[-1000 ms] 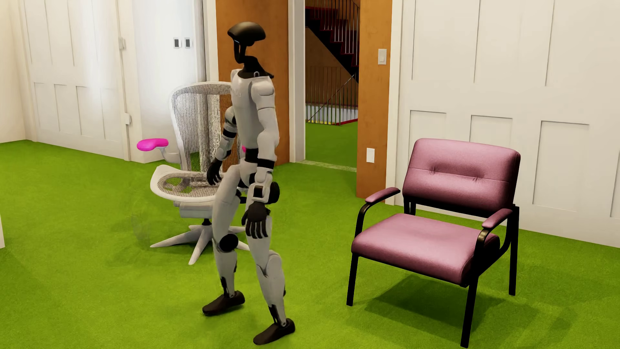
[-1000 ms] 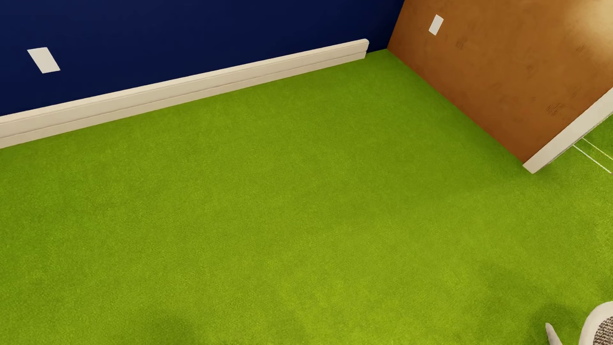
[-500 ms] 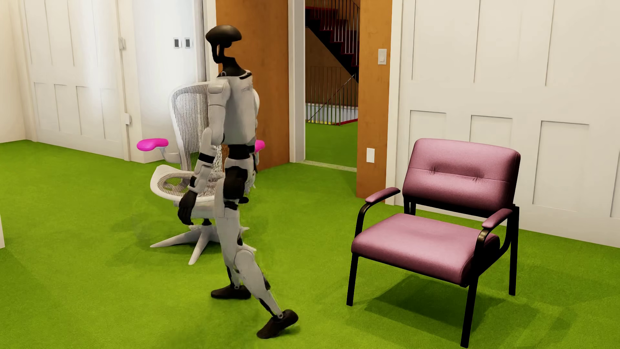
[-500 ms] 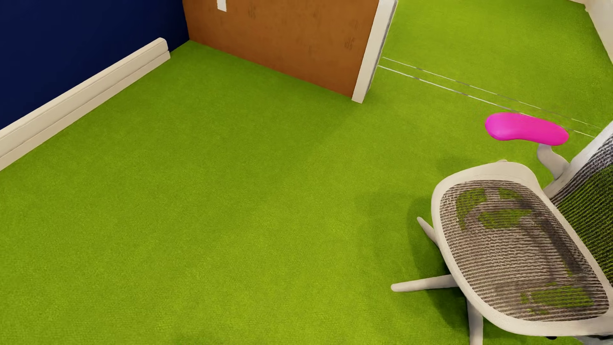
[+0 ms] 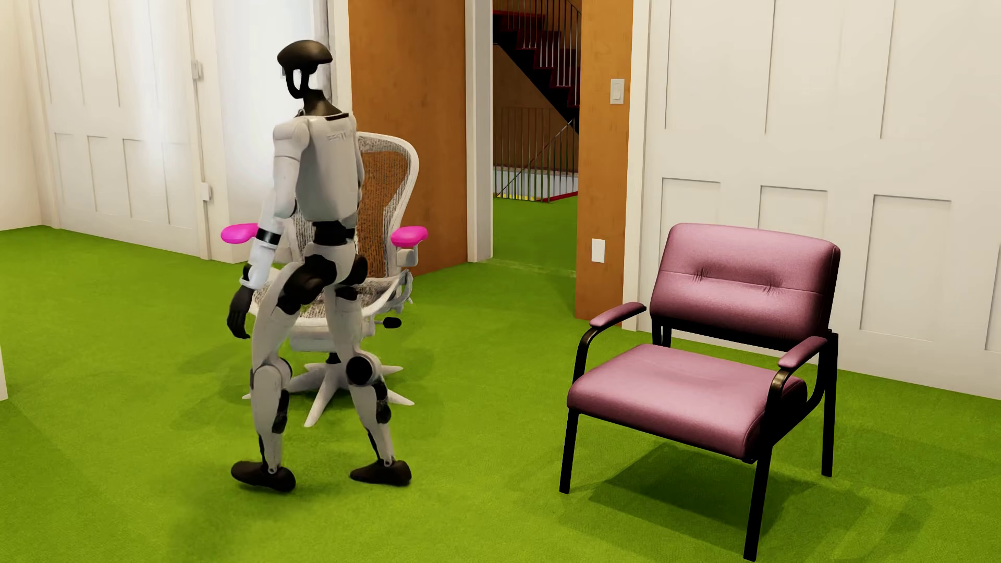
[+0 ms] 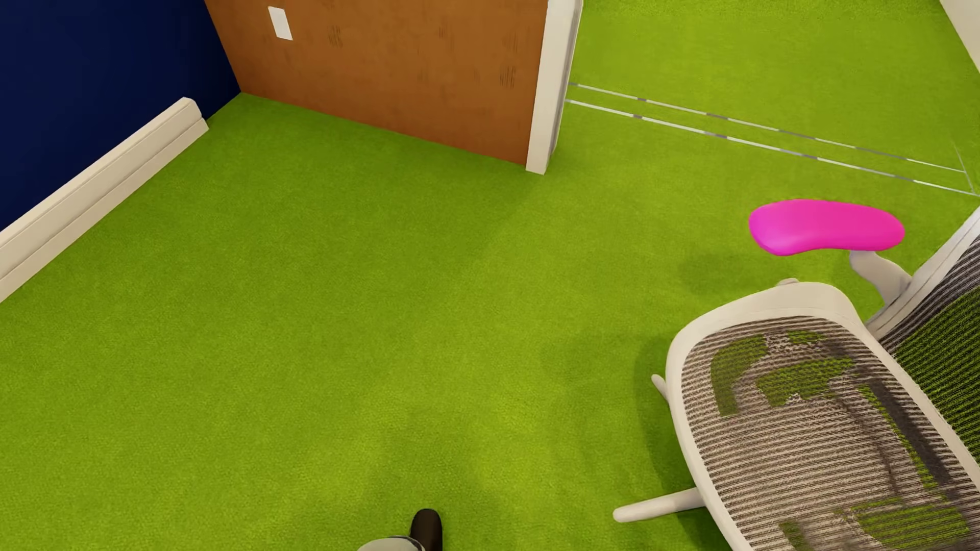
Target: Take a seat on the light gray chair
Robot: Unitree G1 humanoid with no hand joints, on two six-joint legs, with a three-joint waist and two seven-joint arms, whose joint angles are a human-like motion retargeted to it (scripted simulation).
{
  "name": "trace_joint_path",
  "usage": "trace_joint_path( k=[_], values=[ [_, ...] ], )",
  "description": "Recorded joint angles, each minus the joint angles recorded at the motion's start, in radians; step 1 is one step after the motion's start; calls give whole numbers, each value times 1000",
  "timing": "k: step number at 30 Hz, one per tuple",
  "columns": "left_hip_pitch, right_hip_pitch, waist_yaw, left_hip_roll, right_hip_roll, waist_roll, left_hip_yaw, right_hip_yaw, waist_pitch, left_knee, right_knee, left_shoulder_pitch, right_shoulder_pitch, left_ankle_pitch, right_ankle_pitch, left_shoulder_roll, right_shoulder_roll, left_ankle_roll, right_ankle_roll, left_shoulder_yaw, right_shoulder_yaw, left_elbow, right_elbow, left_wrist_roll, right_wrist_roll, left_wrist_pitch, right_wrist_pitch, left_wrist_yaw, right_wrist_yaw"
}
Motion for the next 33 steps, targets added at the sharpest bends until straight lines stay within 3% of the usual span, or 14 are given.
trace_joint_path(
  k=[1,3,5,6,9,12,17,19,22,24,26,27,28,33],
  values=[
    [20,18,0,4,3,-3,10,-11,-17,8,31,13,17,51,-14,4,-1,-21,-3,22,-9,0,-6,9,-9,4,0,-8,0],
    [78,-32,-1,-21,-30,-28,1,-34,-47,-6,248,34,43,71,-39,7,1,43,50,49,-39,-5,-1,21,-21,4,1,-14,4],
    [168,-173,-26,-47,-122,-49,-3,-34,-54,-45,631,51,64,80,157,2,1,90,301,40,-35,-9,27,28,-6,11,2,-16,17],
    [222,-251,-42,-48,-165,-57,13,-44,-34,-66,804,47,53,82,192,7,-2,129,311,46,-49,-25,27,42,-21,11,5,-27,35],
    [298,-467,-84,-7,-198,-42,3,40,-26,-90,930,19,54,69,146,3,0,129,237,19,-60,-35,26,45,-46,4,16,16,13],
    [322,-548,-113,67,-224,-33,-2,88,-17,-73,695,-9,55,42,119,5,6,89,135,-14,-82,-64,21,34,-62,-24,16,32,3],
    [219,-474,-101,176,-301,-14,-88,186,-43,55,375,-3,107,42,258,-30,-14,11,179,-66,-118,-98,-2,47,-11,-7,54,75,-51],
    [172,-428,-87,208,-288,-18,-127,144,-43,26,407,-9,112,124,110,-31,-16,-21,190,-56,-124,-108,-8,52,-9,-4,47,76,-64],
    [71,-363,-68,244,-226,-15,-157,96,-26,-73,367,-50,84,340,-68,-28,-17,-62,126,-58,-120,-111,-6,17,46,-11,29,111,-124],
    [24,-377,-66,220,-184,-15,-144,64,-4,-78,379,-68,57,281,-69,-28,-15,-96,90,-93,-123,-109,-2,20,52,-9,37,116,-152],
    [-15,-367,-51,154,-148,-10,-139,50,18,65,327,-99,59,90,-41,-31,-26,-34,51,-129,-142,-101,-27,53,65,-6,35,105,-170],
    [4,-342,-46,125,-141,-20,-116,33,51,125,277,-120,43,18,-7,-31,-16,12,100,-182,-122,-91,-7,45,45,-34,-36,121,-218],
    [20,-336,-42,104,-133,-22,-87,17,58,173,239,-129,38,-26,14,-26,-9,37,97,-176,-120,-97,0,56,29,-37,-32,111,-206],
    [139,-382,-54,42,-102,-15,-29,-8,62,219,183,-167,-2,-87,43,-2,29,99,61,-183,-125,-92,25,73,2,-36,-22,77,-144]
  ],
)
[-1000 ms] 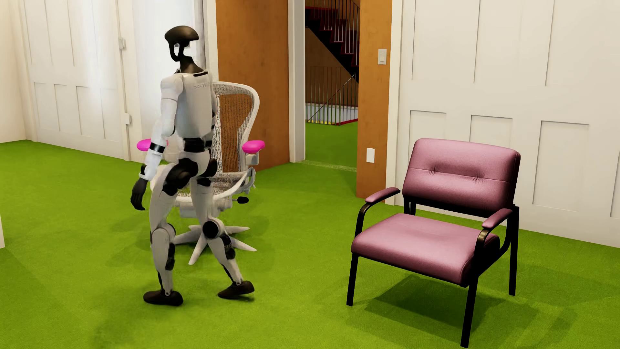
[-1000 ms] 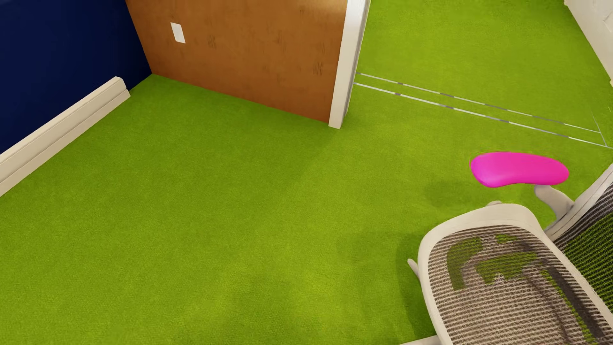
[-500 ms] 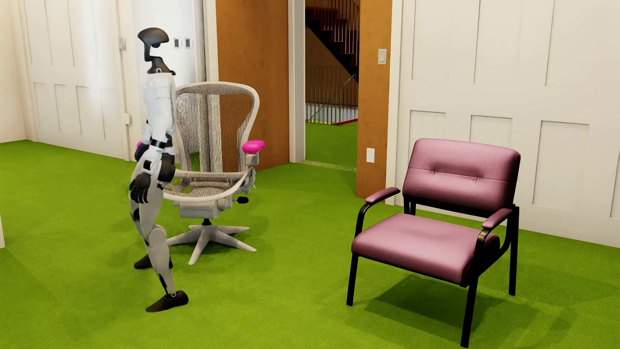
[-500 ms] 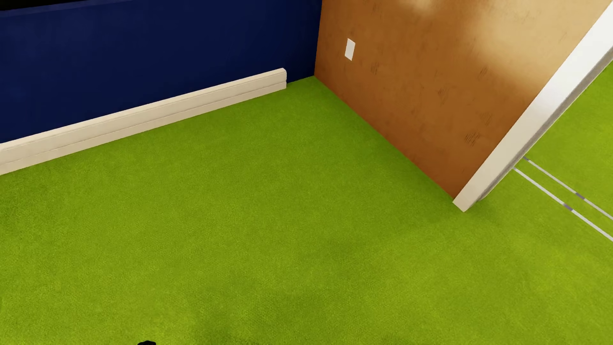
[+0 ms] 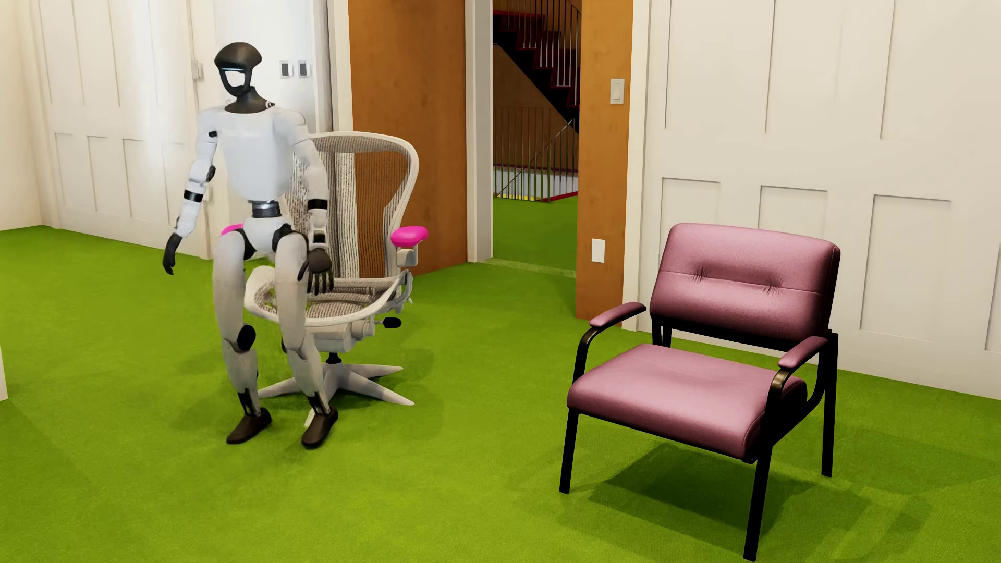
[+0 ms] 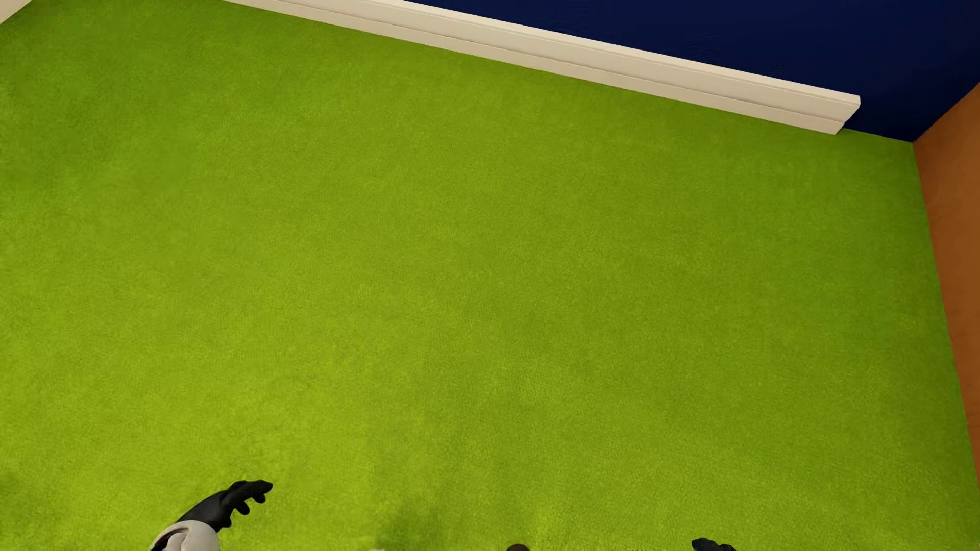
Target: Take a seat on the light gray chair
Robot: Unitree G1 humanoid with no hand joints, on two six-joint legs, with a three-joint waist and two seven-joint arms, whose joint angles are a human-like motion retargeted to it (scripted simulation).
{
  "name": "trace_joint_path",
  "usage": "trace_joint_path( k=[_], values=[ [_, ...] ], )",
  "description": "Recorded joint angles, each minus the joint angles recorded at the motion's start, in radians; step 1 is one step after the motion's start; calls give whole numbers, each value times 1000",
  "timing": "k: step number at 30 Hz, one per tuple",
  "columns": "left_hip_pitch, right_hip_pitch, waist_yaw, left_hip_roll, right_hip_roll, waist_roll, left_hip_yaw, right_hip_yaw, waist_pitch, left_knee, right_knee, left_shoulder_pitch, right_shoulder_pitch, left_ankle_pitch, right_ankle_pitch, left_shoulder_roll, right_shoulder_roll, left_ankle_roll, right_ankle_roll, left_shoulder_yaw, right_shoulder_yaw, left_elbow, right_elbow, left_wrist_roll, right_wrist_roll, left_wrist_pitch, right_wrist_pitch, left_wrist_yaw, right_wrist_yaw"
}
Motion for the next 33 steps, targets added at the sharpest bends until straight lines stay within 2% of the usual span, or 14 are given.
trace_joint_path(
  k=[3,4,6,8,10,12,13,17,19,21,22,25,29,33],
  values=[
    [70,-55,-15,-21,0,4,15,-1,6,-144,39,-26,-20,18,-5,2,4,10,-13,-7,8,1,-13,8,-8,5,-4,-5,0],
    [80,-65,-19,-22,0,14,14,-1,10,-169,50,-33,-21,20,-7,-4,-2,5,-12,-13,13,-1,-22,5,-2,4,-12,4,-13],
    [107,-64,-20,-22,-1,34,18,-14,24,-227,60,-43,-21,21,-6,-16,-11,26,-8,-14,18,-1,-33,8,-5,6,-23,7,-26],
    [94,-92,-23,-33,-13,30,7,-12,33,-217,117,-47,-29,49,-10,-15,-11,13,-10,-18,12,-12,-37,16,0,17,-13,-3,-17],
    [75,-159,-23,-52,-43,22,11,6,50,-195,232,-60,-43,43,-31,-8,-22,28,-9,-17,4,-36,-67,43,-19,13,-9,-13,2],
    [13,-236,-23,-52,-41,23,-6,68,78,-92,356,-80,-67,0,-48,0,-25,17,9,-19,26,-40,-83,45,-36,16,1,-1,5],
    [-18,-261,-26,-52,-32,27,-10,94,91,-48,407,-92,-84,-14,-62,2,-27,16,2,-20,35,-40,-84,36,-40,21,9,2,18],
    [-179,-340,-18,-38,-19,16,-33,112,139,133,530,-170,-157,-54,-63,20,-19,-6,33,-57,48,-57,-103,35,-59,22,12,5,29],
    [-268,-368,-1,-44,-17,10,-54,104,166,242,535,-224,-198,-86,-127,14,-22,18,-18,-71,46,-63,-120,38,-75,5,6,20,21],
    [-361,-469,2,-43,-8,5,-74,123,206,365,661,-275,-260,-124,-156,14,-23,26,-17,-81,58,-80,-130,38,-103,-3,2,28,40],
    [-431,-536,-4,-48,-16,19,-89,146,180,429,723,-275,-258,-156,-176,-3,-33,39,-54,-30,76,-78,-155,36,-27,16,44,4,15],
    [-562,-666,-2,-44,-21,25,-102,163,209,570,866,-340,-327,-197,-226,-31,-41,31,-60,-42,91,-71,-174,19,-29,16,52,19,10],
    [-694,-809,0,-40,-34,25,-114,186,246,697,1012,-414,-410,-212,-255,-46,-52,12,-50,-60,129,-87,-189,30,-33,17,58,14,8],
    [-809,-919,2,-48,-30,35,-135,207,292,807,1126,-485,-497,-224,-273,-52,-54,15,-49,-92,165,-110,-183,26,-19,15,63,29,-4]
  ],
)
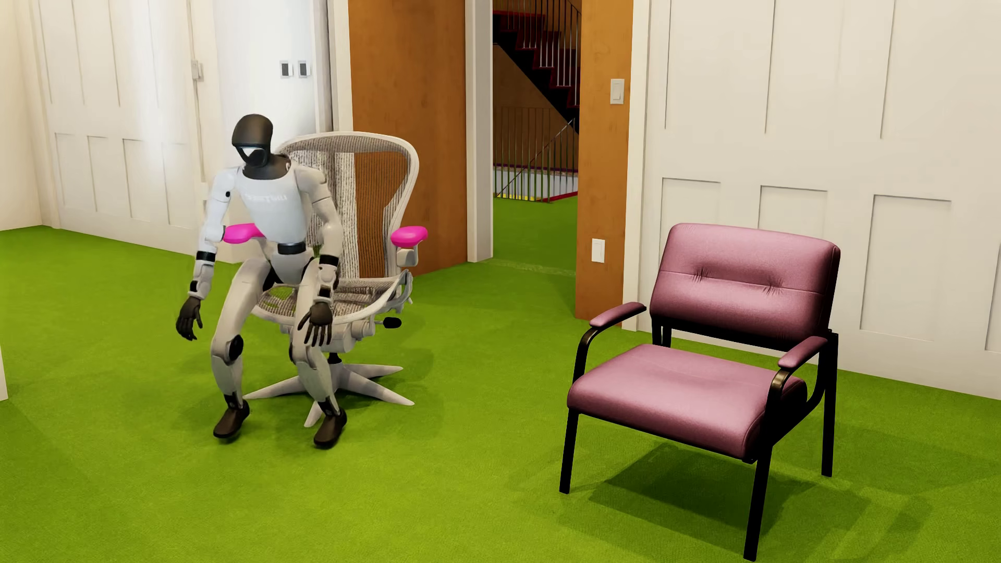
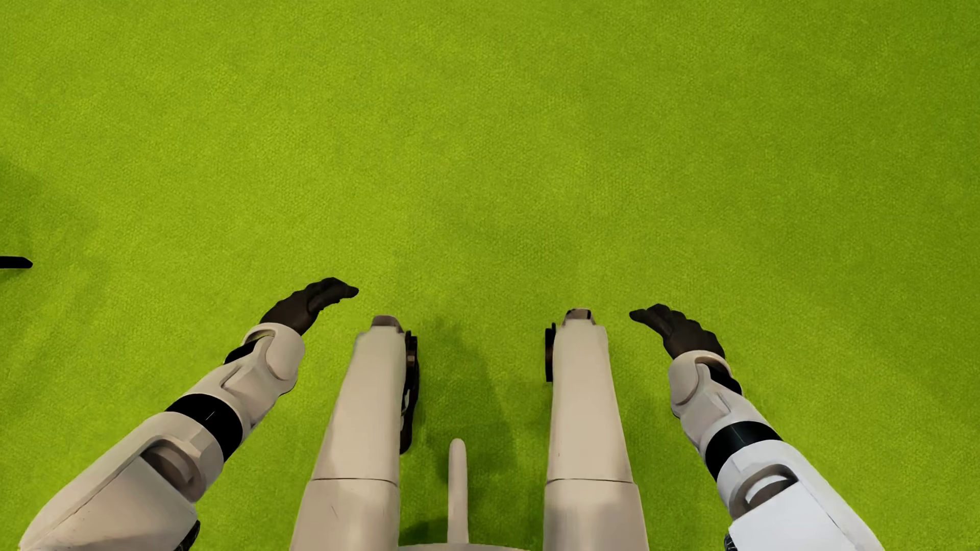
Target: Take a seat on the light gray chair
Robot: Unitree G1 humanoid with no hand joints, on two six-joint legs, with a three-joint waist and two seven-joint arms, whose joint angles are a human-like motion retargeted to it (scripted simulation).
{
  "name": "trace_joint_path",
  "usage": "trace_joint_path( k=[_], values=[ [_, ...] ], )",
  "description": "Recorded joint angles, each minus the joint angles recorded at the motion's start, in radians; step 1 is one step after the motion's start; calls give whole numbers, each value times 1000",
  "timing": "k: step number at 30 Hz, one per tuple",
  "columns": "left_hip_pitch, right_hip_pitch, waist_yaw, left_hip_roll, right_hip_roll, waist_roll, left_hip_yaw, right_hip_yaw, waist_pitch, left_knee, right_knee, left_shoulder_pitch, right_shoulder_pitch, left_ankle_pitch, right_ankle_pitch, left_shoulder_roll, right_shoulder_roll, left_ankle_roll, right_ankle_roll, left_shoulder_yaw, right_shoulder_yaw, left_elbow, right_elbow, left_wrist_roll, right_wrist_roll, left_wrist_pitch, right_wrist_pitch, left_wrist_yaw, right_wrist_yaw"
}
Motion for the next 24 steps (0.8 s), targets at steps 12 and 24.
trace_joint_path(
  k=[12,24],
  values=[
    [-237,-239,3,-8,23,-14,-37,61,117,263,268,-169,-207,-20,-5,-14,14,-28,-17,-79,79,-41,17,9,21,2,17,15,-13],
    [-192,-175,4,15,34,-13,-42,49,66,383,374,23,-55,59,26,-44,44,-15,-28,-35,37,-15,-69,40,-26,48,32,-69,136]
  ],
)
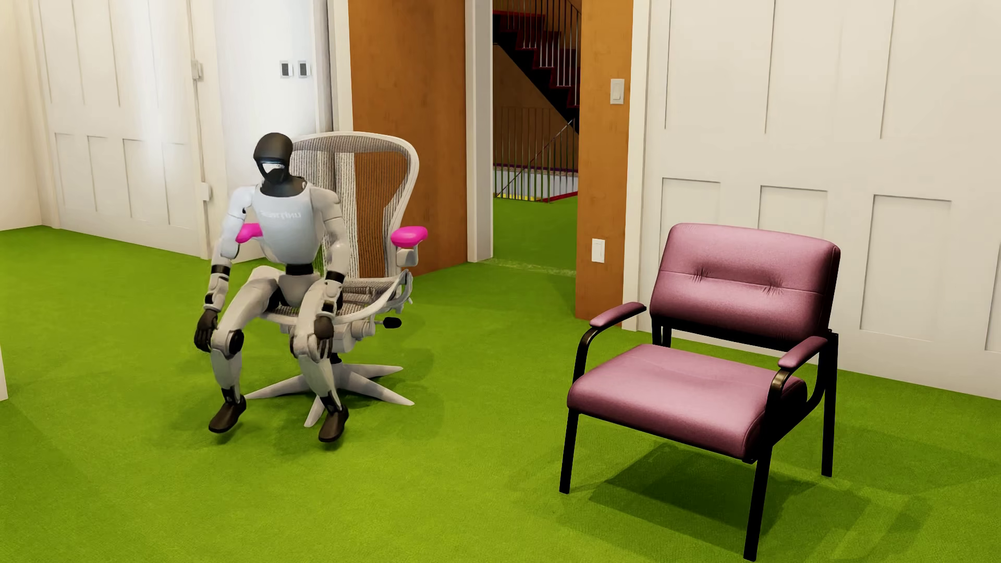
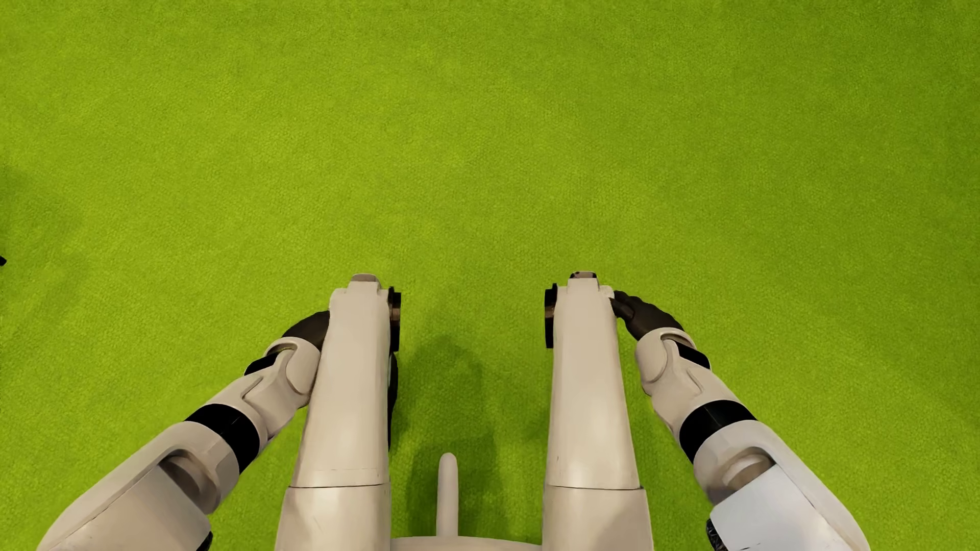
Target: Take a seat on the light gray chair
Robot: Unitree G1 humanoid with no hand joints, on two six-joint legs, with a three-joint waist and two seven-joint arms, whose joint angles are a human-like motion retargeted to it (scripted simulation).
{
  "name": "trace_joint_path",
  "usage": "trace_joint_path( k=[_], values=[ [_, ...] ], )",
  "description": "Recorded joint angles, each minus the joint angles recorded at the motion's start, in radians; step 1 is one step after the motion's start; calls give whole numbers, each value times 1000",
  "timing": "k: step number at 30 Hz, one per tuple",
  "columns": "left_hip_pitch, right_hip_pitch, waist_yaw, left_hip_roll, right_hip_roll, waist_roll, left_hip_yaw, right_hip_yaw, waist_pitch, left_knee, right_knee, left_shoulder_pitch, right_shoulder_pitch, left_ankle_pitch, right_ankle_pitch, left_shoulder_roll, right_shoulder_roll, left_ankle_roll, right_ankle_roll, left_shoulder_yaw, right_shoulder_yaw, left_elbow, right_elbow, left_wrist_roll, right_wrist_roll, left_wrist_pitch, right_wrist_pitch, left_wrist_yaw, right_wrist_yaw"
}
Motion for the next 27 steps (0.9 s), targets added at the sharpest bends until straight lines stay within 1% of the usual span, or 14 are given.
trace_joint_path(
  k=[1,3,4,8,9,11,13,16,19,21,25,26,27],
  values=[
    [3,5,-1,-1,1,2,0,0,-9,9,6,8,10,-1,-2,-7,4,4,0,3,-1,15,-2,-7,-5,6,6,-9,20],
    [12,15,-5,3,1,4,-4,-2,-19,26,18,30,25,2,2,-15,23,11,3,0,-14,26,11,-17,4,10,12,0,28],
    [22,21,-6,-3,1,4,-2,-5,-23,30,23,35,28,3,4,-20,32,29,2,1,-20,36,25,-29,12,13,15,7,22],
    [44,44,-9,4,-1,10,-2,-10,-32,60,46,56,42,4,6,-32,37,35,7,20,-29,83,84,-74,42,5,9,52,-23],
    [45,46,-8,6,2,9,-3,-11,-34,69,51,48,42,5,9,-33,37,26,7,29,-40,108,101,-105,60,7,9,55,-38],
    [52,53,-10,6,5,6,-3,-10,-33,77,59,50,41,8,10,-29,35,27,5,35,-51,133,137,-126,95,10,8,56,-56],
    [58,58,-10,4,5,5,-4,-12,-36,78,63,54,43,12,13,-30,33,34,2,39,-48,160,176,-145,110,14,14,52,-61],
    [70,69,-11,0,5,5,-3,-14,-44,81,67,76,56,16,15,-34,39,39,-2,56,-41,182,231,-156,114,25,43,40,-31],
    [76,74,-8,-5,6,6,-3,-13,-49,84,71,86,64,17,15,-39,48,46,-4,62,-48,216,275,-168,130,33,56,24,-6],
    [76,73,-9,-5,8,8,-2,-12,-49,85,72,90,65,18,15,-36,47,46,-5,70,-49,229,287,-164,131,43,62,6,5],
    [75,72,-10,-4,10,6,-2,-13,-44,83,70,84,59,18,17,-28,40,42,-6,72,-43,238,291,-171,126,44,63,8,3],
    [74,72,-10,-4,11,6,-2,-13,-43,83,69,82,57,18,17,-26,40,42,-6,73,-42,237,290,-169,128,42,61,19,-5],
    [75,72,-8,-5,11,4,-2,-13,-42,82,69,78,57,18,17,-26,39,44,-7,67,-41,240,288,-169,127,43,60,11,-4]
  ],
)
